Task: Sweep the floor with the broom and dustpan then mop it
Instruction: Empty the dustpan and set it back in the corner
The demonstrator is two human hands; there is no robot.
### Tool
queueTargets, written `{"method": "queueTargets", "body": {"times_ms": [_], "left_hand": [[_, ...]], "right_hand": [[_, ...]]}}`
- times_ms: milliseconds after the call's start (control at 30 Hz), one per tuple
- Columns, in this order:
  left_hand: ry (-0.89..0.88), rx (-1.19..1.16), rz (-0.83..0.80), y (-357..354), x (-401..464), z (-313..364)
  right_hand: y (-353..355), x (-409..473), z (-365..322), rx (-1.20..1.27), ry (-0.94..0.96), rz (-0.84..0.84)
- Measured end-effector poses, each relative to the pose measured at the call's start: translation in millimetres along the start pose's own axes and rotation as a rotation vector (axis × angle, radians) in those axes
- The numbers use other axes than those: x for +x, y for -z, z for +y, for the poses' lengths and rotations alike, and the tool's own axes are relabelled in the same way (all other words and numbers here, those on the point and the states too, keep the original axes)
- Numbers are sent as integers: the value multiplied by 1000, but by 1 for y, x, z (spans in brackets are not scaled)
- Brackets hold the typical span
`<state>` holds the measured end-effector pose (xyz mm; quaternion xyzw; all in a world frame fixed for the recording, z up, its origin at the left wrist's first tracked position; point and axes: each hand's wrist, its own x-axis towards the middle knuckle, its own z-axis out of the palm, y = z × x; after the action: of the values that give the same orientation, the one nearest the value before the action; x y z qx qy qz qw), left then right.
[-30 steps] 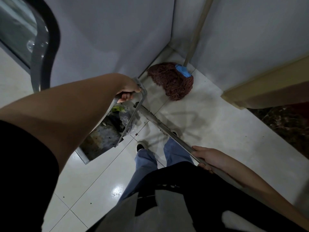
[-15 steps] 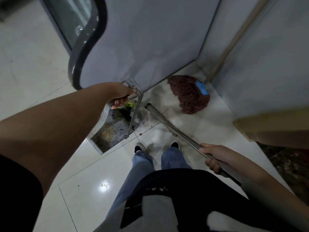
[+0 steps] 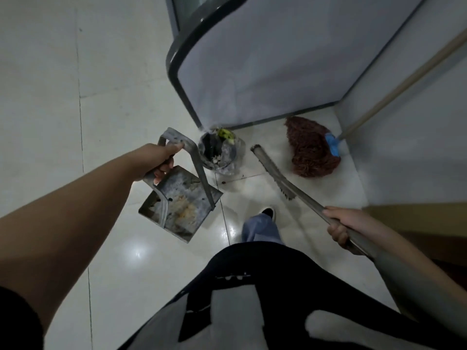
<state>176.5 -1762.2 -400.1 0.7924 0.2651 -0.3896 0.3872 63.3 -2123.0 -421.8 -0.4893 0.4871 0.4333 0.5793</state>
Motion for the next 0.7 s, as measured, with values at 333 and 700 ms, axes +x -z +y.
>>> {"method": "queueTargets", "body": {"times_ms": [333,700], "left_hand": [[116,-153,-8,-45,-44,-156],[369,-550,73,-120,21,-196]], "right_hand": [[-41,3,42,-183,-26,97],[-83,122,-12,-475,40,203]]}}
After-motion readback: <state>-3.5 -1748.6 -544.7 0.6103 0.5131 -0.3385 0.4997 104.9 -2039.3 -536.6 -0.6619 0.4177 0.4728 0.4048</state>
